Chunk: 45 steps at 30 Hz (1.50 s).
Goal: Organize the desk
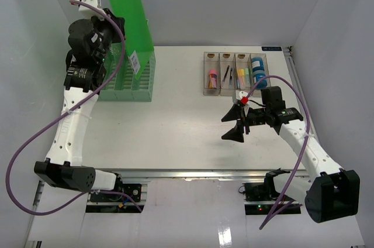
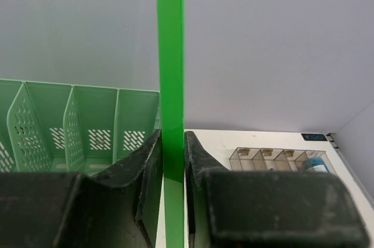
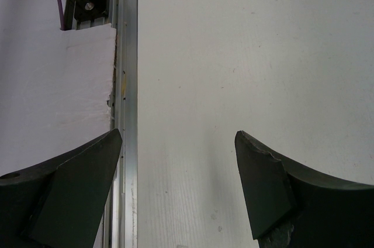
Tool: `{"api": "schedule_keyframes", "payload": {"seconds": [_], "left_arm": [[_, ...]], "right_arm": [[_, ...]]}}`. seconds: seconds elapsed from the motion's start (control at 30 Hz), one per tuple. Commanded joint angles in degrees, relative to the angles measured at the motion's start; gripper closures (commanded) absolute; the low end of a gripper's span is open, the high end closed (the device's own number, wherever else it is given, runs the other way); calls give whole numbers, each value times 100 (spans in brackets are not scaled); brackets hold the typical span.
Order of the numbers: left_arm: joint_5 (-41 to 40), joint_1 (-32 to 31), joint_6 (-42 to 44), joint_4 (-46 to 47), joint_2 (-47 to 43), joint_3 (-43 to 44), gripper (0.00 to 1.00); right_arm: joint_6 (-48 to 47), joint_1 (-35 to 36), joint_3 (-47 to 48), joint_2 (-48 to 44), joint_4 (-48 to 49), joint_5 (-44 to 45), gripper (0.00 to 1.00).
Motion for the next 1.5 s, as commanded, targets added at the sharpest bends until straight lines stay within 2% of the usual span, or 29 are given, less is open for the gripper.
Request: {"api": "schedule_keyframes", "payload": {"seconds": [0.0, 0.2, 0.6, 0.83, 1.17, 1.47], "left_arm": [[151, -26, -264, 93, -455, 373, 100], [-14, -31, -146, -101, -497, 737, 100], [-218, -31, 275, -27, -637, 251, 100], [-333, -23, 389, 323, -528, -117, 100], [-287, -20, 456, 913, 96, -318, 100], [-336, -13, 569, 1844, 306, -1225, 100]], "right_arm": [[-86, -34, -41, -18, 123, -132, 15], [-86, -40, -41, -38, 131, -152, 15], [-86, -40, -58, -73, 123, -152, 15], [-77, -40, -58, -67, 123, -161, 15], [-74, -40, -67, 17, 114, -236, 15], [-68, -35, -63, 135, 106, -261, 15]]}}
